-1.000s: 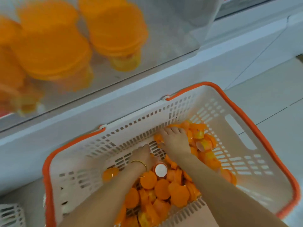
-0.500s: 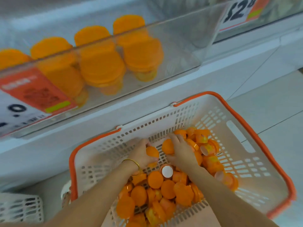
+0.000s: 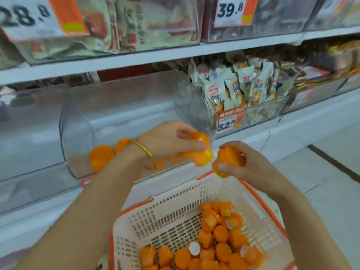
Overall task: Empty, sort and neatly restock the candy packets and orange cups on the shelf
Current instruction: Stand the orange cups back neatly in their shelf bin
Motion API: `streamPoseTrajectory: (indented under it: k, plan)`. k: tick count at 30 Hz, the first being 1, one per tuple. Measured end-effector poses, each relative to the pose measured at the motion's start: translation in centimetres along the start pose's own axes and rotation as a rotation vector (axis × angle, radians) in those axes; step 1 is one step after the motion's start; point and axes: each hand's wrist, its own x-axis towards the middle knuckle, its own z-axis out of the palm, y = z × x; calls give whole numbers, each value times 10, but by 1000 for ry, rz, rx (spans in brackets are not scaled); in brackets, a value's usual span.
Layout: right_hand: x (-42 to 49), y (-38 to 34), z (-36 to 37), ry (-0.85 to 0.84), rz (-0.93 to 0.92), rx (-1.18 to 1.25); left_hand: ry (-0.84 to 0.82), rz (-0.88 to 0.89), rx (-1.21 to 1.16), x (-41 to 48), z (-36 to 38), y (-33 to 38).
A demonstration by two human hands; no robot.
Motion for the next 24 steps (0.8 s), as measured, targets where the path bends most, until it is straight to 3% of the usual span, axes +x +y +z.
streamPoseTrajectory:
  k: [2, 6, 10, 15, 19, 24]
  plan:
    - [14, -28, -12, 17, -47, 79, 131, 35, -117, 17, -26, 17]
    - [61, -69, -20, 25, -160, -190, 250, 85, 148, 76, -49, 8]
    - [107, -84, -2, 1, -195, -658, 130, 137, 221, 124, -48, -20]
    - [140, -78, 31, -61, -91, -1041, -37, 133, 444, 157, -46, -53]
    - [151, -72, 47, -218, -40, -1153, -133, 105, 470, 167, -45, -74]
    - [159, -72, 45, -382, 32, -1165, -249, -15, 194, 166, -57, -86]
